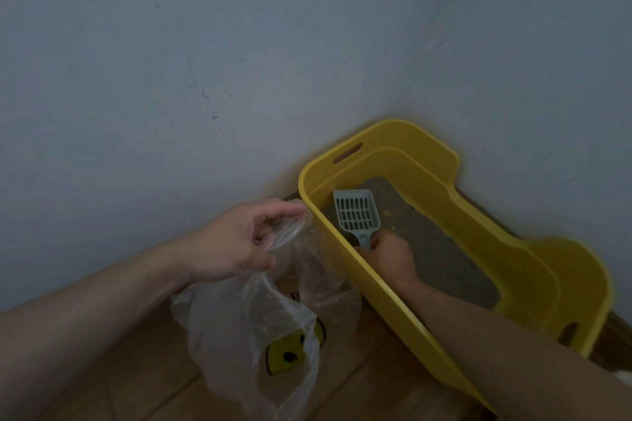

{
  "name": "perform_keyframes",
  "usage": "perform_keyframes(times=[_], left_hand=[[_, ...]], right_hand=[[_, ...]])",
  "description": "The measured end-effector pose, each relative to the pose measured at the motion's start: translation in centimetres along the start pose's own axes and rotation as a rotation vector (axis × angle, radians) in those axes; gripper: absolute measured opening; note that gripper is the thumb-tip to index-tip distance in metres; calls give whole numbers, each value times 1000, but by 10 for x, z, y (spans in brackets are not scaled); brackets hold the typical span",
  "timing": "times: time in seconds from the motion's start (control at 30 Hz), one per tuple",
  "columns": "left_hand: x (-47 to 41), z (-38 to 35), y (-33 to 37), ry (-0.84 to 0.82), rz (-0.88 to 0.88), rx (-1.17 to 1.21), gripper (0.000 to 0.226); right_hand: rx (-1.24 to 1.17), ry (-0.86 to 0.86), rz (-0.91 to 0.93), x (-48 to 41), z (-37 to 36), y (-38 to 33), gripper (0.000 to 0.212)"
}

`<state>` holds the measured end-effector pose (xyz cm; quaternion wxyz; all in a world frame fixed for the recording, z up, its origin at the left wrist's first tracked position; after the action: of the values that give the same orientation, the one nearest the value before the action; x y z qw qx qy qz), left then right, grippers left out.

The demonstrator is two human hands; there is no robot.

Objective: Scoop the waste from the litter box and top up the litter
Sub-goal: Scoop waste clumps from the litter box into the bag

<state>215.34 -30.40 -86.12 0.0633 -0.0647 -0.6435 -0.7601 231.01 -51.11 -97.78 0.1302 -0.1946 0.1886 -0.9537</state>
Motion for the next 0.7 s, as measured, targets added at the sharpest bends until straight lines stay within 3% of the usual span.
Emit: perform_keyframes(times=[0.4, 0.53, 0.7], left_hand=[[1, -3, -1, -40, 36, -23, 78], [4, 0, 1, -36, 55, -8, 78], [11, 1, 9, -36, 54, -44, 79]], right_hand=[[1, -66, -9, 6, 5, 16, 23], [-68, 6, 7, 10, 27, 17, 26], [-171, 126, 186, 38, 69, -7, 29]])
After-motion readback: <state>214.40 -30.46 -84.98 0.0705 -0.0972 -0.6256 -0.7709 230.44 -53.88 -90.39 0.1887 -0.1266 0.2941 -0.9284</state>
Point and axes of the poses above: each hand's wrist, its own x-axis away from the middle knuckle, its own z-axis out of the back of the hand, y = z × x, the point moved 2 cm from there along -x, towards the middle knuckle, and after that the axes turned 8 degrees about x, right-handed, at the moved point
